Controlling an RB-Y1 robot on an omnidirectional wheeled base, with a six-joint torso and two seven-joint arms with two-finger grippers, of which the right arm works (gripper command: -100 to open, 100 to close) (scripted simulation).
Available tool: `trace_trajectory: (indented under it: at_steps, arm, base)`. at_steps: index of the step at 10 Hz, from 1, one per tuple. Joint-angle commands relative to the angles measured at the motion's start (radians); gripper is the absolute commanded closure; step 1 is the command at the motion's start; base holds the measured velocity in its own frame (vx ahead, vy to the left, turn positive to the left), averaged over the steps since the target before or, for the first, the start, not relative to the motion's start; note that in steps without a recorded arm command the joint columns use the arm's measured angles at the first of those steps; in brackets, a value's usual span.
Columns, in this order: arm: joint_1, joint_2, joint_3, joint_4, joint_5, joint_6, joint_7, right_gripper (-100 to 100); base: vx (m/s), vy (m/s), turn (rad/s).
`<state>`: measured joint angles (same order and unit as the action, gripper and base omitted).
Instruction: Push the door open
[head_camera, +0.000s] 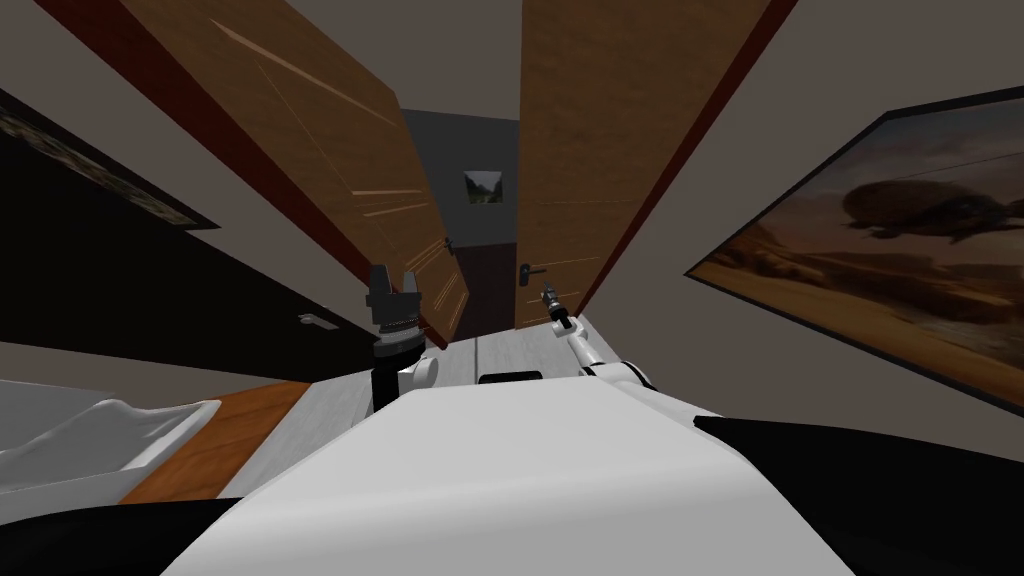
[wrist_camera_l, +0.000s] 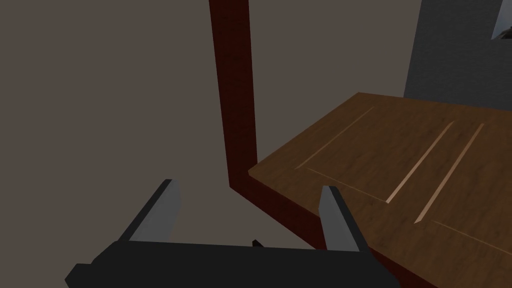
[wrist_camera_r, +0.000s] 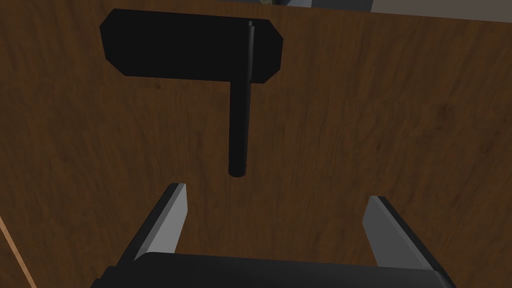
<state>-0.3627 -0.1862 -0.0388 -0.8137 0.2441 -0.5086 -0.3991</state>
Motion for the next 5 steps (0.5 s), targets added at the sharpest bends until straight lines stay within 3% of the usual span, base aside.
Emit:
trace_trajectory:
  at_steps: [1,5]
  arm:
    - [-0.018,-0.004,0.001,0.035,0.005,-0.004,-0.009,-100]
    - [-0.081,-0.015,0.003,0.141,0.024,-0.006,-0.038,-100]
  base:
    - [0.054,-0.009,0.005]
    - [0.095,-0.012,0.012]
